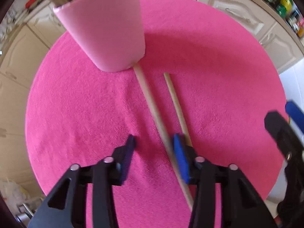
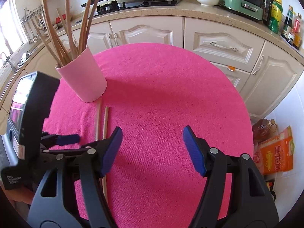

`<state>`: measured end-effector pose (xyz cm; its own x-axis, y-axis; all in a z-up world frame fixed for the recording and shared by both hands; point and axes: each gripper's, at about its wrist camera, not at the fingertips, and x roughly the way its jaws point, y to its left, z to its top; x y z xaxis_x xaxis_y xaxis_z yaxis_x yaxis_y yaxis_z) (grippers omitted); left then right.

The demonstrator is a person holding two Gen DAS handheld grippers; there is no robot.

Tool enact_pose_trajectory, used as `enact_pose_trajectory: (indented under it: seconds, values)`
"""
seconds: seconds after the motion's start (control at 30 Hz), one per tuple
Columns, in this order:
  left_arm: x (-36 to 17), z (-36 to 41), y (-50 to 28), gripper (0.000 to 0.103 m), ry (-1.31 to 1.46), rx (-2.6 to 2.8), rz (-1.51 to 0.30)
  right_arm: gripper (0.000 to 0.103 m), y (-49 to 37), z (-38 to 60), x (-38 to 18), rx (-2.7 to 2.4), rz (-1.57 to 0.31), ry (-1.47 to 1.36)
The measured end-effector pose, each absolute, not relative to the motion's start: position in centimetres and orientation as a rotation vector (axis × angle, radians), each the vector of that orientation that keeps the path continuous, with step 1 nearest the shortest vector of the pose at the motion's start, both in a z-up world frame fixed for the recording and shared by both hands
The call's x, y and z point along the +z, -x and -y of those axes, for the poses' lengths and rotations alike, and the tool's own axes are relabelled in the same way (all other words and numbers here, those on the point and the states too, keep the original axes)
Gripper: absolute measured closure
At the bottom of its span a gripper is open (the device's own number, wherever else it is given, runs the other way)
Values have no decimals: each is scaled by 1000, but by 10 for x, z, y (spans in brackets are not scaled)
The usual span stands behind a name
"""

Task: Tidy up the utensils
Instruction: 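Grasp a chopstick with the left tool while the right tool grasps the other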

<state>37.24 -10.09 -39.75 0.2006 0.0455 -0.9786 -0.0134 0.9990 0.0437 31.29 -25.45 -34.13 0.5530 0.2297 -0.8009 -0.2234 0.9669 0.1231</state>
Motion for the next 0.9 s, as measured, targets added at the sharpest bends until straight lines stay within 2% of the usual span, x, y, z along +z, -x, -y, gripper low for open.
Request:
enact_pose_trajectory:
  seconds: [0.13,0.2,0.47,0.5,0.57,0.6,0.8,0.9]
  values:
    - [-398,93,-376,78,6,28,-1379,37,-319,255,-342,281,-960,1]
    - [-397,87,-376,89,22,34,-1385,37,-323,252,-344,298,-986,-2]
    - [-397,33,-362,96,292,-22,-1407,38,-332,212,-357,425,-1113,65]
    - [-398,26,-360,96,323,-23,-1407,41,-332,206,-360,441,-1134,72]
    - [-398,18,-355,96,333,-16,-1399,54,-333,191,-367,470,-1182,107]
    - [-398,14,-353,96,342,-21,-1391,68,-332,185,-369,479,-1197,122]
    - [-390,5,-346,96,364,-43,-1338,78,-333,160,-380,491,-1272,182]
    - [-383,1,-342,96,359,-46,-1316,86,-335,153,-385,479,-1307,204]
